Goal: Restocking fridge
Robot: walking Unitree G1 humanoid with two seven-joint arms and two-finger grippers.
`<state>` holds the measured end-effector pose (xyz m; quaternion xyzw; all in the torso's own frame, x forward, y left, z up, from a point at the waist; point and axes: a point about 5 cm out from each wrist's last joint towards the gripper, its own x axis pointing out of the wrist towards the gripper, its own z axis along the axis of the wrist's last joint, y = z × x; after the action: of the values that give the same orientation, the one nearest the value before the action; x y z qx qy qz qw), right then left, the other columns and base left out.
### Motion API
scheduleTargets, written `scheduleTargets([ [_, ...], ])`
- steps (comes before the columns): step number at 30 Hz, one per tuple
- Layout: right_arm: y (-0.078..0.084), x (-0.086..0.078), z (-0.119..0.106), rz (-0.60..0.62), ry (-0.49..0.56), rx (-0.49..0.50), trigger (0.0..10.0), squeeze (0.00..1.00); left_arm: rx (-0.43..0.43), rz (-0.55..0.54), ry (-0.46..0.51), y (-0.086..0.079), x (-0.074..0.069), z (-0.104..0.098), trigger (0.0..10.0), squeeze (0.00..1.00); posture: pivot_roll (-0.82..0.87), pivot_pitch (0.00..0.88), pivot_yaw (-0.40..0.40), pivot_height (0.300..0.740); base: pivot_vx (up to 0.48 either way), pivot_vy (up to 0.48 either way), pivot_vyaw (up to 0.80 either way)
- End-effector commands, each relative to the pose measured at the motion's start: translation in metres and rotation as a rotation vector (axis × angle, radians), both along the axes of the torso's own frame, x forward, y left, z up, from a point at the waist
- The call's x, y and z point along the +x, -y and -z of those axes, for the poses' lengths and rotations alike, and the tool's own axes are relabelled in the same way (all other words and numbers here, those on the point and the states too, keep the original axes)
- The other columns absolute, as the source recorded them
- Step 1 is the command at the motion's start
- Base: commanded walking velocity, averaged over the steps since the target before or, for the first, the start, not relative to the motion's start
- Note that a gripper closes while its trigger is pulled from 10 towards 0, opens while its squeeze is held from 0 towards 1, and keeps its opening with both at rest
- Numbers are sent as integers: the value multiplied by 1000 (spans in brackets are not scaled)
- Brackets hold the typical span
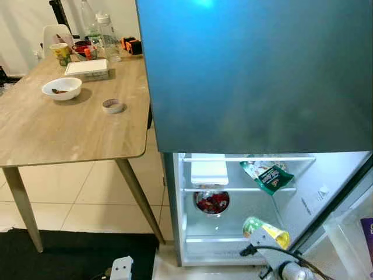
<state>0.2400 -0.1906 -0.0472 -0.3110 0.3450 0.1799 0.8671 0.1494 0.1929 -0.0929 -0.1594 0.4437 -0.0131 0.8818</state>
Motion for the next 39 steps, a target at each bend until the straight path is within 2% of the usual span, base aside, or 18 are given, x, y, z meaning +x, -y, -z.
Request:
scheduleTargets([
  [1, -4, 3, -2, -31, 13, -18, 10000, 0, 10, -9, 9, -1, 1, -1, 10000, 0, -69, 0, -2, 740, 0, 0, 0],
  [2, -6, 6, -3, -69, 17, -65, 10000, 0, 12, -8, 22, -2, 5, -2, 10000, 0, -69, 0, -2, 740, 0, 0, 0],
  [8, -8, 10, -5, -88, 30, -93, 10000, 0, 13, -1, 36, 0, 10, -4, 10000, 0, -65, 0, -7, 740, 0, 0, 0],
  [10, -7, 11, -6, -122, 38, -151, 10000, 0, 10, 3, 50, 2, 14, -6, 10000, 0, -65, 0, -7, 740, 0, 0, 0],
  [13, -6, 11, -5, -129, 37, -169, 10000, 0, 10, 4, 51, 2, 14, -6, 10000, 0, -69, 0, -5, 740, 0, 0, 0],
  [16, 0, 6, -2, -135, 14, -232, 10000, 0, 12, 9, 56, 3, 15, -6, 10000, 0, -69, 0, -5, 740, 0, 0, 0],
  [22, 9, -5, 5, -96, -35, -253, 10000, 0, 10, 8, 60, 3, 16, -7, 10000, 0, -70, 0, -7, 740, 0, 0, 0],
  [30, 12, -9, 7, -82, -44, -263, 10000, 0, 2, 20, 64, 4, 17, -7, 10000, 0, -75, 0, -3, 740, 0, 0, 0],
  [39, 16, -17, 12, -60, -72, -265, 10000, 0, -11, 23, 67, 5, 17, -7, 10000, 0, -78, 0, 0, 740, 244, 0, 0],
])
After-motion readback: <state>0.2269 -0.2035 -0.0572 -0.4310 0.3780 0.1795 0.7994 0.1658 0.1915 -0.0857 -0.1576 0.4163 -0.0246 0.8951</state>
